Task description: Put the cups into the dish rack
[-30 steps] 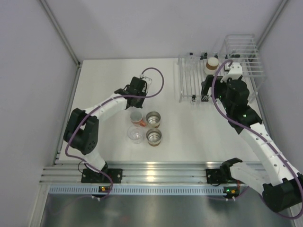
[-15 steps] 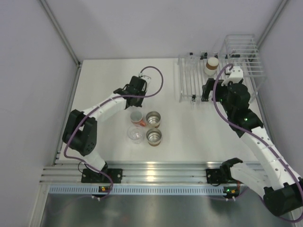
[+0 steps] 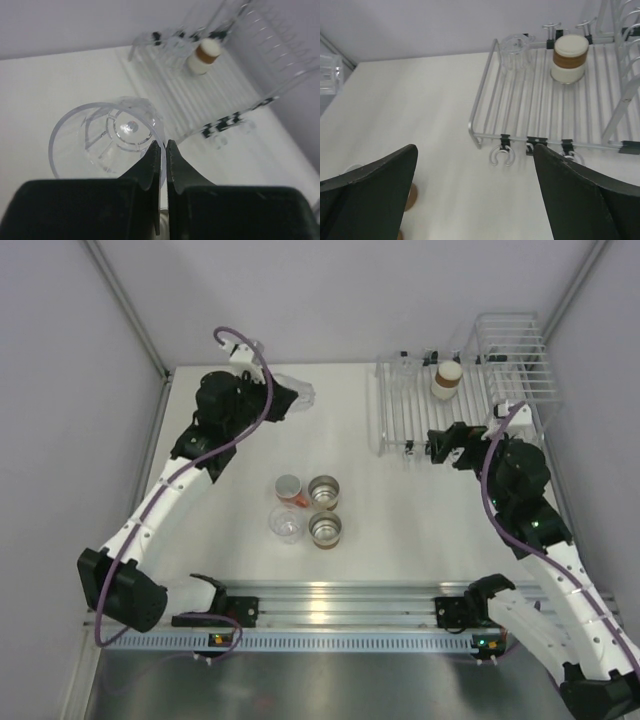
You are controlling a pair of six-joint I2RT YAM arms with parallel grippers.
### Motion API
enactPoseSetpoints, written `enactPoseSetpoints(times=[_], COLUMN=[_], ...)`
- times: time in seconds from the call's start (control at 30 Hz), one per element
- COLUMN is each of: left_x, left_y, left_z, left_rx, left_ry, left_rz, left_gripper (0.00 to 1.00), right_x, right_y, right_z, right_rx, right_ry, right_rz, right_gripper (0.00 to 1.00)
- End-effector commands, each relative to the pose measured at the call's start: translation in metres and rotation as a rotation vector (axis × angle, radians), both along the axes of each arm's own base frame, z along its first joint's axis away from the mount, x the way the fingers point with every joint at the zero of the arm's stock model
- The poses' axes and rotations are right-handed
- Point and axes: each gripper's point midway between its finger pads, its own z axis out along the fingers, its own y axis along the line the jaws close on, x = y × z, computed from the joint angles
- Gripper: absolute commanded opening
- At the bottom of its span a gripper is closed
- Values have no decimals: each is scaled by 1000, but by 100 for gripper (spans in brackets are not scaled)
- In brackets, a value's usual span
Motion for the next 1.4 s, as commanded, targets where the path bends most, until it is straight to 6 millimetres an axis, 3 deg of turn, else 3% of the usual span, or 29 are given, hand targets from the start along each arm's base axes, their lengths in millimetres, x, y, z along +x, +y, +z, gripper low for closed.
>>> enactPoseSetpoints(times=[0.0,0.03,0.07,0.1,0.13,0.17,0.23,0.37,0.5,0.77,1.37], left_x=[-49,-56,-64,-70,-77,-87,-100,-115,-117,-129,-147], left_y=[-42,-45,-48,-50,-52,-52,-53,-53,-58,-72,-104], left_z=[67,72,76,78,74,87,93,104,97,96,108], left_rx=[-313,-345,-403,-429,-483,-515,-587,-683,-715,-789,-817], left_ry=[-169,-181,-162,-166,-134,-194,-205,-224,-184,-170,-178], left_rz=[-347,-378,-409,-441,-462,-512,-563,-629,-661,-736,-805], left_gripper=[0,0,0,0,0,0,0,0,0,0,0], right_x=[-15,-18,-21,-25,-29,-32,-39,-48,-63,-65,-50], right_y=[30,36,45,50,56,63,72,81,85,91,115], right_z=[25,29,18,37,41,36,50,71,94,99,101], right_rx=[194,232,263,316,380,411,512,631,744,852,829], right_ry=[-105,-131,-116,-198,-204,-207,-267,-344,-436,-450,-433], right_rz=[153,187,236,274,308,353,429,529,638,723,741], right_gripper=[99,100,99,99,99,99,99,99,99,100,99])
